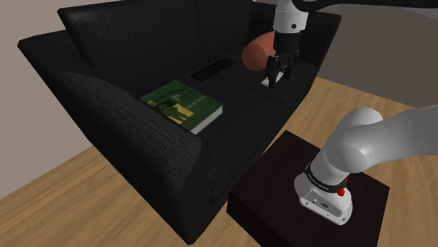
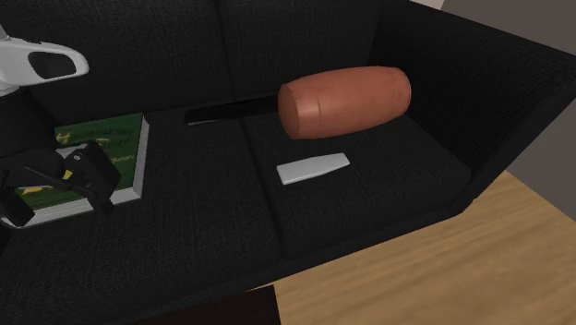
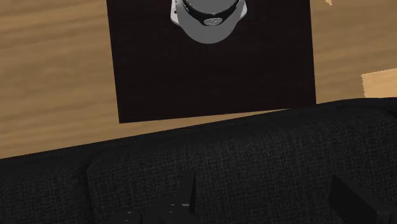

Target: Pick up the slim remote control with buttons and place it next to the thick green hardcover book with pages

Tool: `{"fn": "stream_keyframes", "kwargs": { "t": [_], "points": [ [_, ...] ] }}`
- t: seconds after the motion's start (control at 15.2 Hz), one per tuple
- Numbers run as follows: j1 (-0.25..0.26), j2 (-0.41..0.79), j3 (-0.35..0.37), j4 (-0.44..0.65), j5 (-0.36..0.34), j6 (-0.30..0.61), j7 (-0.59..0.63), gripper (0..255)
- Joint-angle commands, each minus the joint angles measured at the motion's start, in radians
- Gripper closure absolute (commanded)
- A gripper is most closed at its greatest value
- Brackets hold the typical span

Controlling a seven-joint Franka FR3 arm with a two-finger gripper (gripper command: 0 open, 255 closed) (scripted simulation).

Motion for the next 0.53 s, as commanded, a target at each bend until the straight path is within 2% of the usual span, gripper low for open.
{"fn": "stream_keyframes", "kwargs": {
  "t": [0.0, 0.46],
  "points": [
    [0.0, 0.0, 0.0, 0.0, 0.0, 0.0, 0.0, 0],
    [-0.081, 0.214, -0.032, 0.045, -0.009, 0.197, 0.118, 0]
  ]
}}
